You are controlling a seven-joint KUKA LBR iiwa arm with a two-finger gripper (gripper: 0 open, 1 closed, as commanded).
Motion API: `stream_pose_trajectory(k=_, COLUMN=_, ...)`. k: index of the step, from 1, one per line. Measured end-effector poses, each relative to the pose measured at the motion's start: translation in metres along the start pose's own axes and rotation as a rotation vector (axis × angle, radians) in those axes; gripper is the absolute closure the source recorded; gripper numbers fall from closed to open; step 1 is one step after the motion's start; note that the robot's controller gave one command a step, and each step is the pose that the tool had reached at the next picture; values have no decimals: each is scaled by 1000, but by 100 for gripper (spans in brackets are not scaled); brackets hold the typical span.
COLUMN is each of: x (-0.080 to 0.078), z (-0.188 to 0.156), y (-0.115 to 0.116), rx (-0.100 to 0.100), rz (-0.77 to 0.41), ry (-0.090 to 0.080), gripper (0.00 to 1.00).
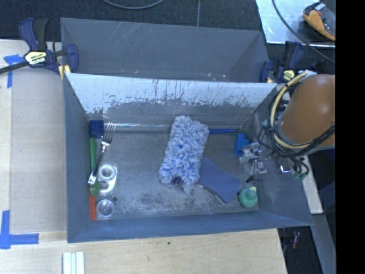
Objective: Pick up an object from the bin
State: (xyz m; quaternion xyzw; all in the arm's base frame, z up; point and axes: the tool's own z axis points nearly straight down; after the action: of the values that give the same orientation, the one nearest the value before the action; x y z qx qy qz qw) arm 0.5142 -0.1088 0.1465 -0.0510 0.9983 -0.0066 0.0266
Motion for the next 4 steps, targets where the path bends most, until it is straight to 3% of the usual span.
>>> stream_pose_trajectory(k=1, x=-17, z=-135, y=-37, rx=2, rz=-155, ry=-7, gripper=100)
stream_pose_trajectory(k=2, x=2, z=-18, y=3, rx=-7, rz=-79, ry=8, gripper=100)
stream_pose_trajectory(k=3, x=-6, z=-63, y=1, rx=10, rz=-278, ry=-17, gripper=100)
stream_pose_trajectory(k=4, x=21, z=52, y=23, rx=-4, rz=-172, ry=1, gripper=0)
